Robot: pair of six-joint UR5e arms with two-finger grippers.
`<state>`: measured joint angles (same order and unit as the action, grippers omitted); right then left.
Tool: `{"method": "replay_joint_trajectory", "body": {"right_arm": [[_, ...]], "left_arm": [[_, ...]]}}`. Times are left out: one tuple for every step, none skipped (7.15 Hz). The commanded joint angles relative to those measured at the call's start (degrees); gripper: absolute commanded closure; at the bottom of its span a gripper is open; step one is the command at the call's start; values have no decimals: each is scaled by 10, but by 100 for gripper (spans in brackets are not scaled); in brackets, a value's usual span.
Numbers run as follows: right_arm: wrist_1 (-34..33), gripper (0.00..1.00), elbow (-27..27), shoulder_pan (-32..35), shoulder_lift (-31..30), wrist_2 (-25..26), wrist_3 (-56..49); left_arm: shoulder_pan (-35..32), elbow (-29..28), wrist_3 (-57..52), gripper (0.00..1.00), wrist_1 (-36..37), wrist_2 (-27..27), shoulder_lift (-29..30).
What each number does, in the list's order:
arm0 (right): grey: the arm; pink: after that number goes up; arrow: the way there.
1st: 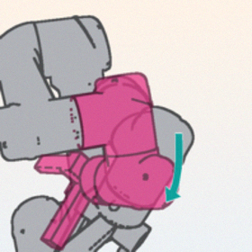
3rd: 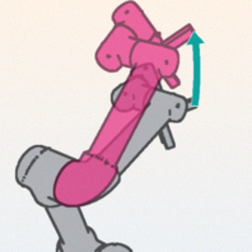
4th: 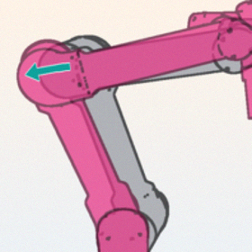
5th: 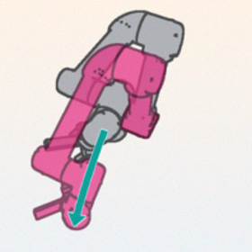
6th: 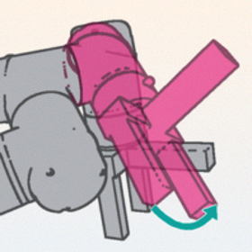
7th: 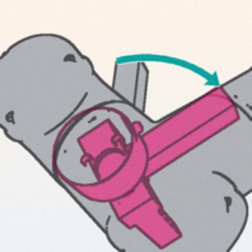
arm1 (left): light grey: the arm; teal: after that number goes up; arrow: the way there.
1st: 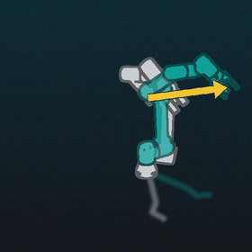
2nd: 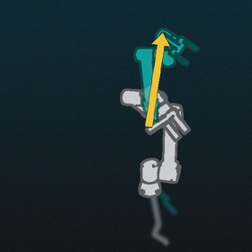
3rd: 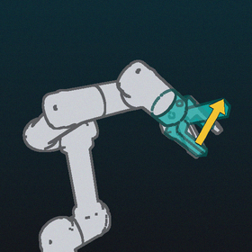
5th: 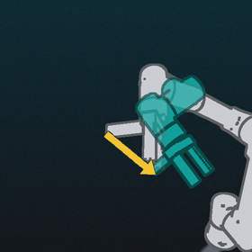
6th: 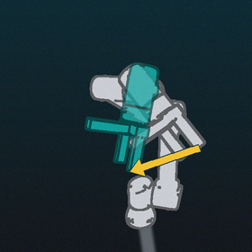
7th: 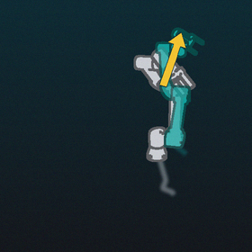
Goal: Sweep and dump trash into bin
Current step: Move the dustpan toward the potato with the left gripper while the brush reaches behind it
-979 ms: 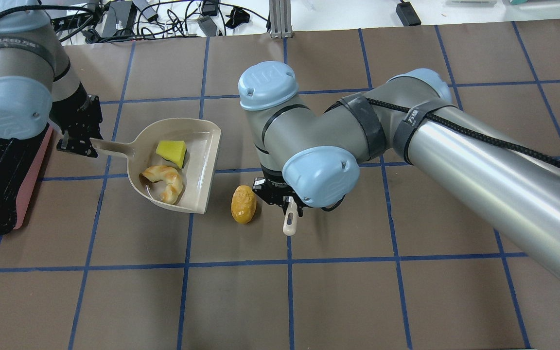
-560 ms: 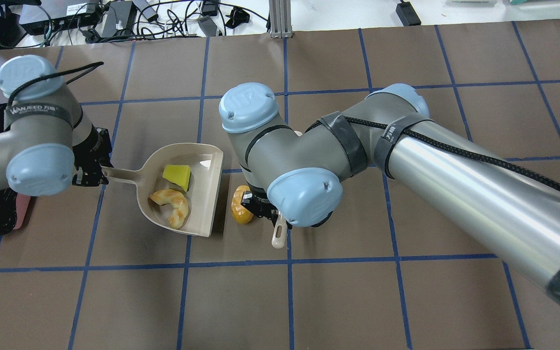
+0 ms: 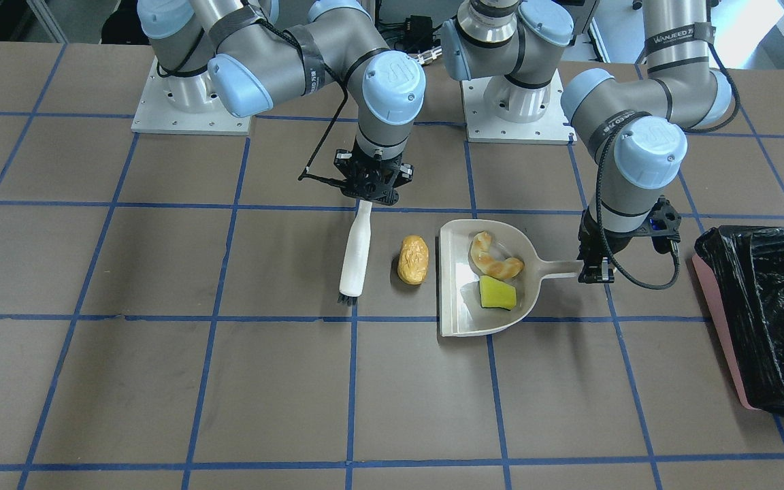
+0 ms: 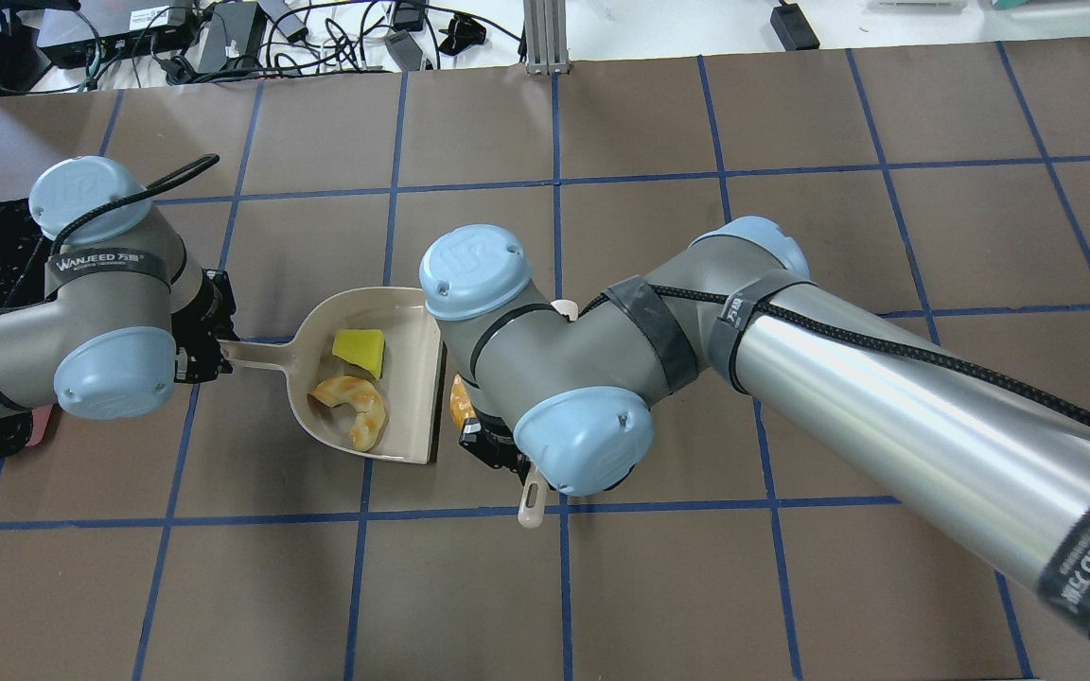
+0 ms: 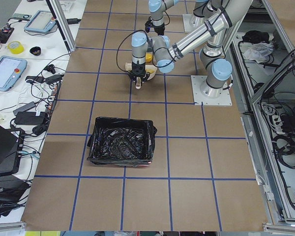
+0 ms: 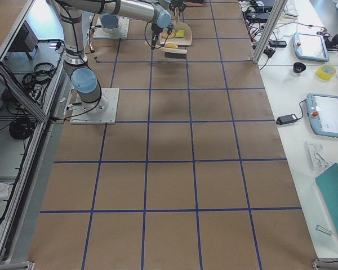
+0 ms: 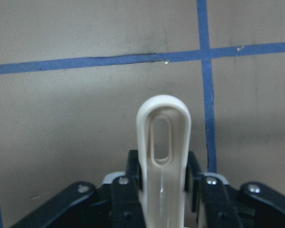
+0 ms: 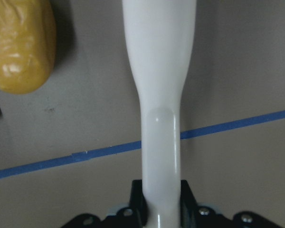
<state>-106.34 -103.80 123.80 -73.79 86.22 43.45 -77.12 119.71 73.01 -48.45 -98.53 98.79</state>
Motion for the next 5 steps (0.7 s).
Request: {"method": "replay_joint_trajectory", "body": {"right_arm": [[-34,100,-11,24,18,-42,33],[-46,100,-10,50,30,-44,41],[-76,100,-8,57,43,-44,65],[-118,100,-2,58,57,-45,69],[-119,100,24,59,55,-44,70]], "left_arm": [[-23,1,29,100,0,-16,4],[-37,1,39,100,-1,-22,4],[-57,0,59,100,-1,-32,7],[-69,-1,65,100,-2,-30,10],[-78,-1,70,100,-3,-29,11]]}}
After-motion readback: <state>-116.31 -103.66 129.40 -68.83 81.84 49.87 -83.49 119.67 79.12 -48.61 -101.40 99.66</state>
